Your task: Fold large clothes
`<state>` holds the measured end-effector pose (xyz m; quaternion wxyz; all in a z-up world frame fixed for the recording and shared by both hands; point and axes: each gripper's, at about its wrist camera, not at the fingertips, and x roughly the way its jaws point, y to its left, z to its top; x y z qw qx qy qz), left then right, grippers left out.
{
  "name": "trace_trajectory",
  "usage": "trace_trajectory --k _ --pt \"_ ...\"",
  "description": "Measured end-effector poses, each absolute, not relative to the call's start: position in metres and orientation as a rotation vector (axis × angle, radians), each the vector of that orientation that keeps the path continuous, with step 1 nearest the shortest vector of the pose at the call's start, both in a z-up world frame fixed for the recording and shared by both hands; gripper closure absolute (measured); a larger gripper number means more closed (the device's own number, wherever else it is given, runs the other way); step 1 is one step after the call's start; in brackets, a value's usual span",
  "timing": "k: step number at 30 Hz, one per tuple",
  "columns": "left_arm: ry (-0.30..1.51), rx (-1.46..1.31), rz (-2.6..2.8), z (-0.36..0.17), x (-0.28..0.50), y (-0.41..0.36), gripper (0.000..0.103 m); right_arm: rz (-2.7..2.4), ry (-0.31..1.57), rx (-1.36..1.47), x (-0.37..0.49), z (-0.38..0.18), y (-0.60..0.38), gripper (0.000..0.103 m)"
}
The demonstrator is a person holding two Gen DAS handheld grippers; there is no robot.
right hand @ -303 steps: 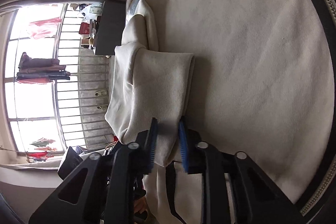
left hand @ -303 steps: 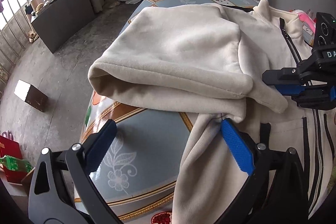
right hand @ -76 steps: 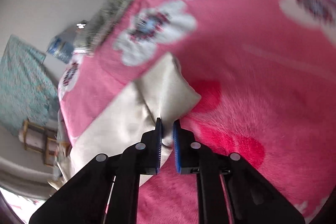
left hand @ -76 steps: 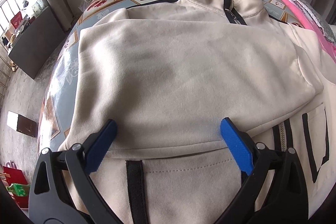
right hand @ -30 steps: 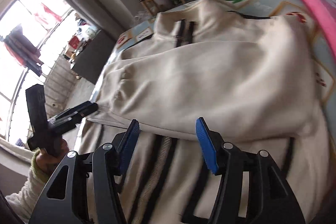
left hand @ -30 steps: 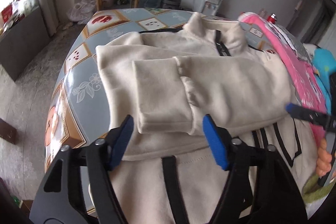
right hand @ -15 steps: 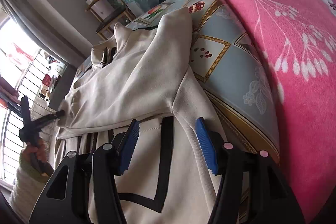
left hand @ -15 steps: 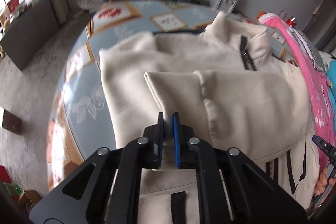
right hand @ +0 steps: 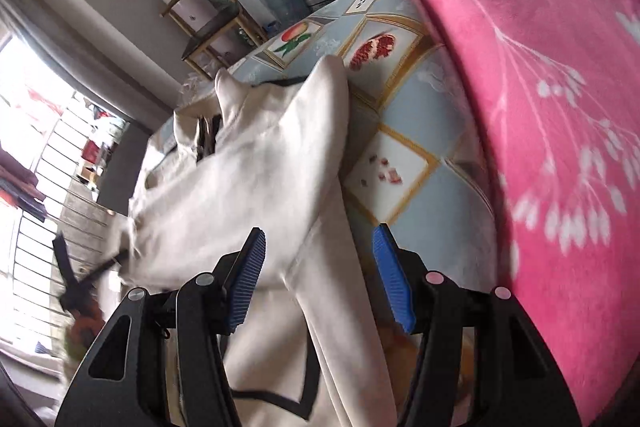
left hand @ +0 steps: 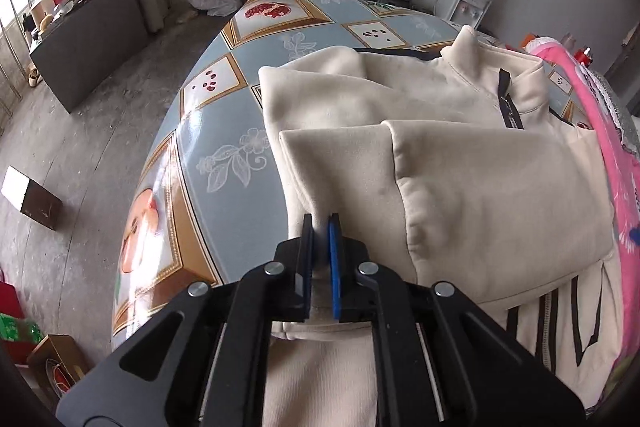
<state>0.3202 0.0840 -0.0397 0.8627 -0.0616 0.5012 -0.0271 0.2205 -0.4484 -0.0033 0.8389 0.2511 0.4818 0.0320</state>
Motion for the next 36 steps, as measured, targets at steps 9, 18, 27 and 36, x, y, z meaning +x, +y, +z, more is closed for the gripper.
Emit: trace_trajectory --k 9,18,27,36 --pt "0.998 -0.155 -0.090 -0.037 0.321 0.089 0.096 0.017 1.137 0.483 0.329 -0.047 -0.446 0.070" --pt "0.952 -0.190 -0.146 -0.030 0.330 0.092 0.096 -0.104 1.020 0.423 0.319 -0.032 -0.432 0.097" --pt "0.947 -0.190 -0.092 -0.026 0.321 0.104 0.087 -0.151 1.038 0.435 0.292 -0.022 -0.447 0.071" --pt "1.072 -0.021 -0.193 -0.042 0.314 0.050 0.070 0.037 1.110 0.052 0.224 -0.014 -0.366 0.059"
